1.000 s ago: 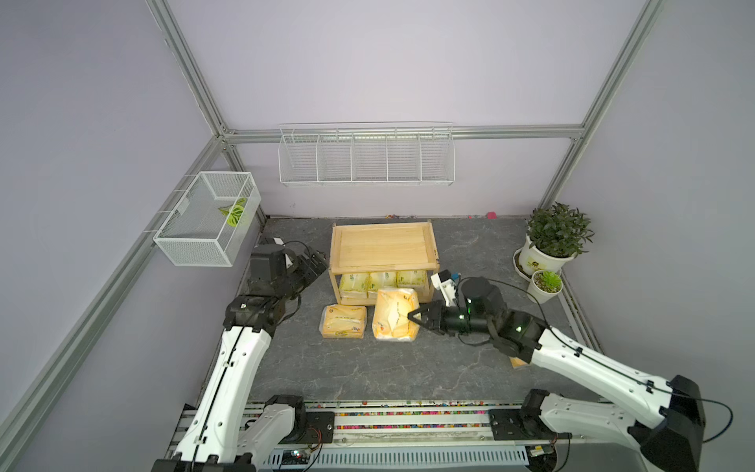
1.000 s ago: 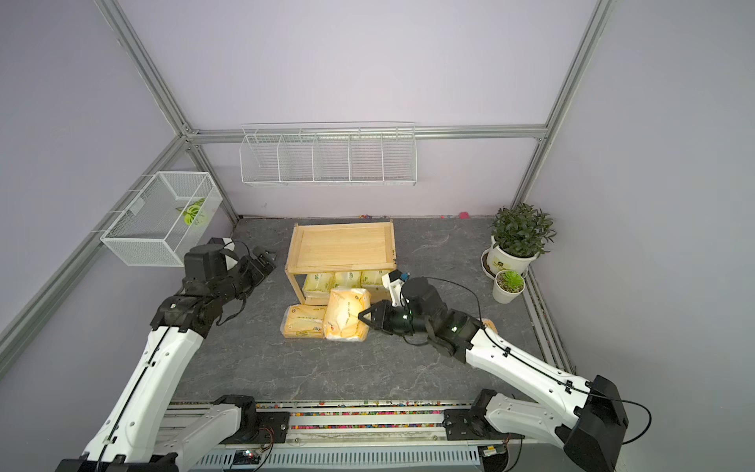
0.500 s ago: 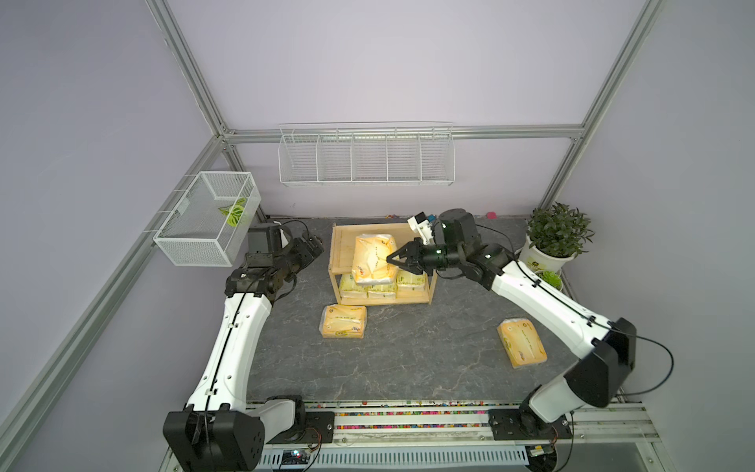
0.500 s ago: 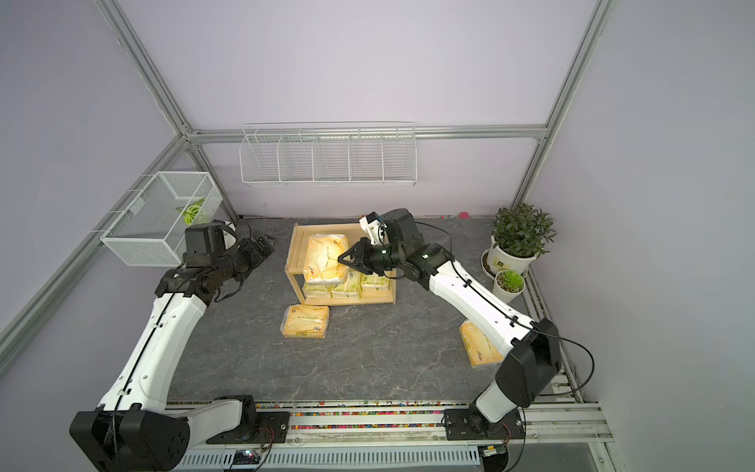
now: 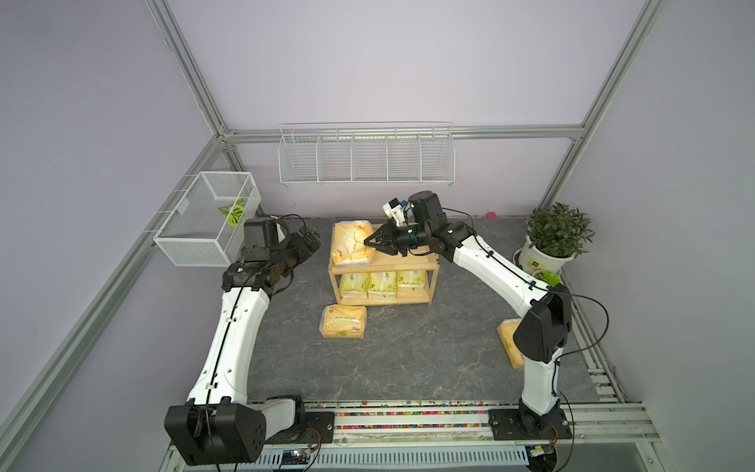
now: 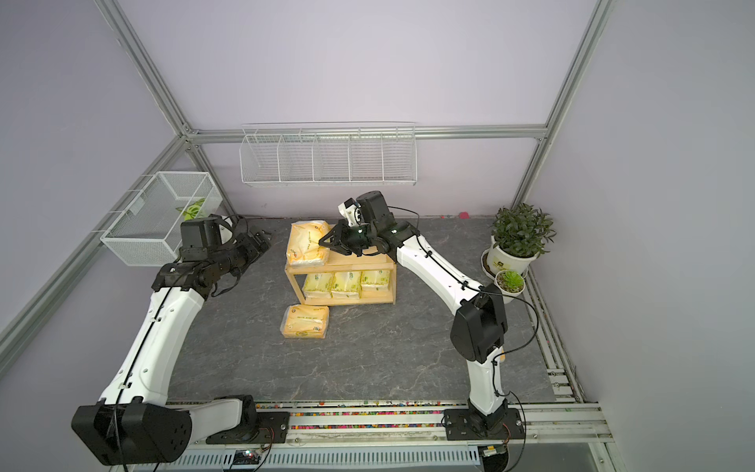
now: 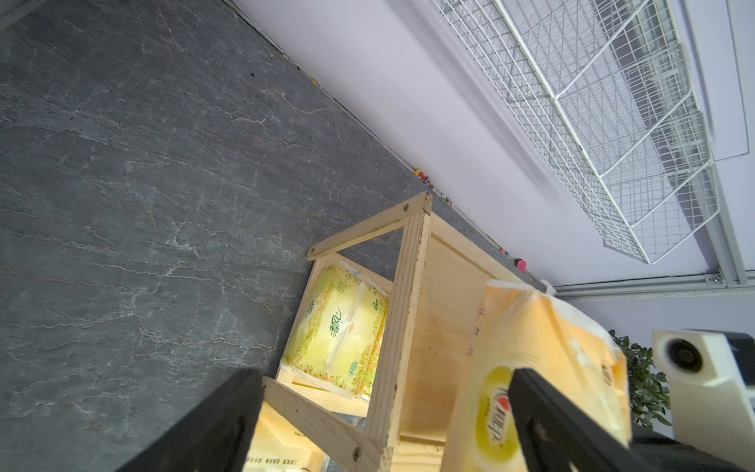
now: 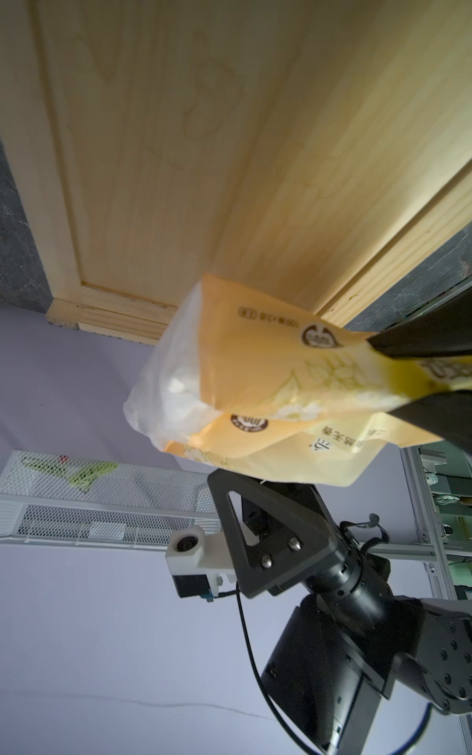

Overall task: Place the tissue boxes on the shelf by color
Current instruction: Place a box of tissues on the shelf.

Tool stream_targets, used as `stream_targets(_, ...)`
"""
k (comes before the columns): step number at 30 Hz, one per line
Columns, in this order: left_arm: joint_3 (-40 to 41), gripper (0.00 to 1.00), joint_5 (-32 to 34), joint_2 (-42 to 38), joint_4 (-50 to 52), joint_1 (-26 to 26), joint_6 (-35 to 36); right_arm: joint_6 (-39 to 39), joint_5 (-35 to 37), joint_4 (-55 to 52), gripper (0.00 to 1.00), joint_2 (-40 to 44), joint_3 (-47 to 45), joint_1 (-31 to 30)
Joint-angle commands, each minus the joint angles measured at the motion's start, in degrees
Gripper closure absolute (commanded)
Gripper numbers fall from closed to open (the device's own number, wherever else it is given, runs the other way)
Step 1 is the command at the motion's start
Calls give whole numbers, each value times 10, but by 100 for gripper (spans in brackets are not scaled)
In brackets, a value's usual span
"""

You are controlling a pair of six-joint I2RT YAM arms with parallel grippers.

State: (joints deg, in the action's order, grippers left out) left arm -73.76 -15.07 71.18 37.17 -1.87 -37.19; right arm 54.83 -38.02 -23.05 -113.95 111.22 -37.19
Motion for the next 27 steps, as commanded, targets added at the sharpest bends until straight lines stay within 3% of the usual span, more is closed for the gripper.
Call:
stream_targets(1, -13, 0, -7, -8, 8, 5, 11, 5, -10, -8, 83, -20, 28, 2)
stream_targets(6, -14, 0, -6, -11, 11, 5, 12, 2, -11, -22, 80, -47, 53, 3)
stream_targets(9, -12, 0, -6, -14, 12, 6, 13, 1, -7, -26, 73, -55, 58, 2)
stream_targets(13, -11, 0, -7, -14, 11, 6, 13, -3, -5, -31, 44, -58, 61, 1)
stream_targets(17, -9, 0, -10, -14, 8, 6, 11, -23, 8, -49, 28, -47, 61, 2)
stream_targets(27, -7, 0, -16, -16, 7, 6, 11, -82, 68, -123, 22, -15, 65, 2)
